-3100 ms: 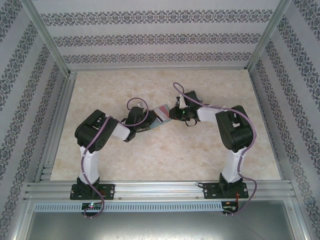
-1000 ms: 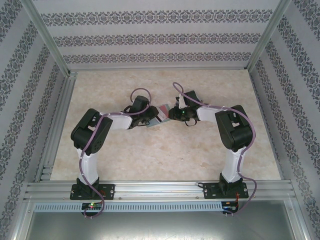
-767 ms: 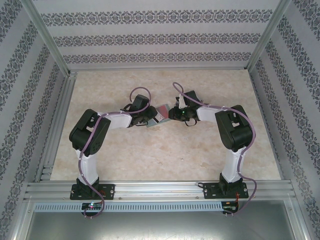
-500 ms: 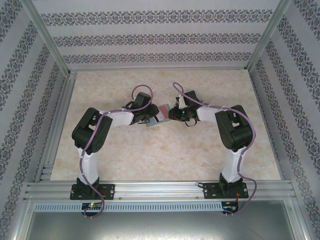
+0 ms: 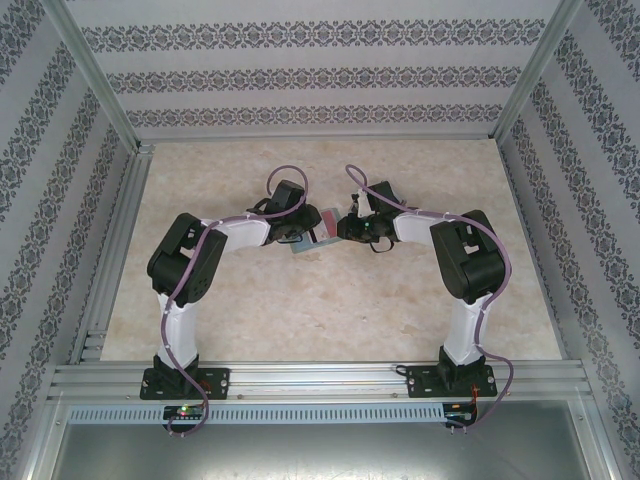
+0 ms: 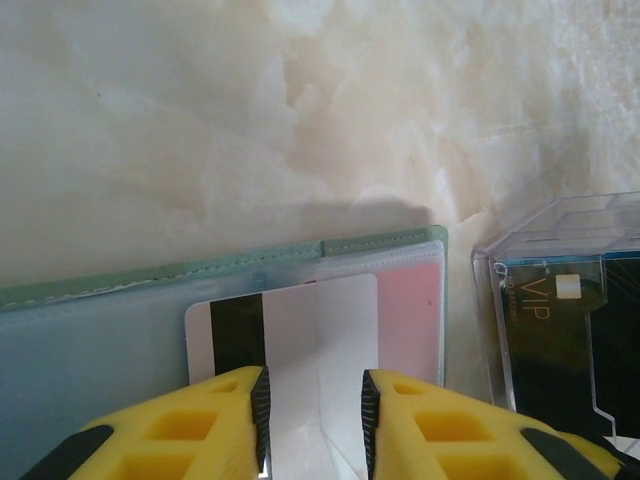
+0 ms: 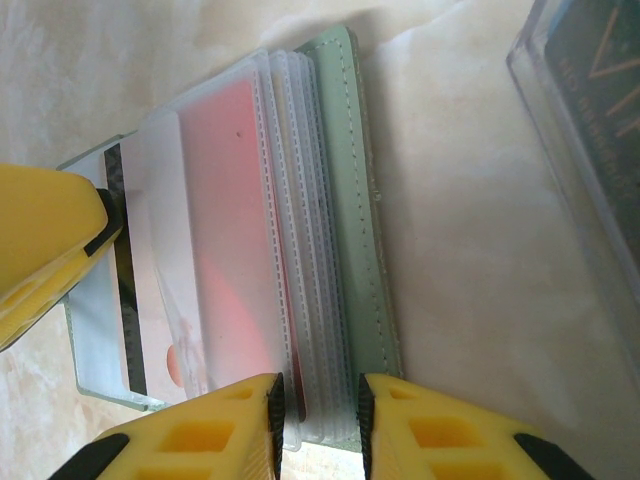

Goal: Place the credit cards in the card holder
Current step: Insert the credit card into the card slot.

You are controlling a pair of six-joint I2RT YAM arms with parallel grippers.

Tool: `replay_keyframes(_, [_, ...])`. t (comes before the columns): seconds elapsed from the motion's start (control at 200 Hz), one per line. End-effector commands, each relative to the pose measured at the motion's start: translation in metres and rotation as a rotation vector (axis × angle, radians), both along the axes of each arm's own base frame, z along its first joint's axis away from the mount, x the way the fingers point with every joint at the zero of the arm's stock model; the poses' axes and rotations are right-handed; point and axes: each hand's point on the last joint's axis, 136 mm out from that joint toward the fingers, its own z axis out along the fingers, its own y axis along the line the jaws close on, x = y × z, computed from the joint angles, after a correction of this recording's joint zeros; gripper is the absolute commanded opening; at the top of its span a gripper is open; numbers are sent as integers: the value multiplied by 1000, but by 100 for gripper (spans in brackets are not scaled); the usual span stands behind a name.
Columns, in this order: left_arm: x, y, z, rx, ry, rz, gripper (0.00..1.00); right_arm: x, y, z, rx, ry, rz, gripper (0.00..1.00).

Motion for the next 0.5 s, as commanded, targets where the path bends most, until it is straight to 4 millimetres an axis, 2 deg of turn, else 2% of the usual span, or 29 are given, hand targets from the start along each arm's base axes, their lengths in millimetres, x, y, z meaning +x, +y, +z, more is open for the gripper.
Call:
replay_keyframes(0.0, [-1, -5, 13, 5, -8, -14, 33, -3, -2, -7, -18, 21, 14, 30])
replay_keyframes(0.195, [-5, 11, 42, 109, -47, -25, 35, -4, -1, -7, -14, 23, 15, 30])
replay_keyframes(0.32, [-13, 22, 39, 175, -14, -27, 36, -4, -1, -7, -15, 26, 16, 30])
replay_keyframes(0.495, [-17, 22, 27, 198, 31, -48, 37, -4, -1, -7, -16, 26, 16, 30])
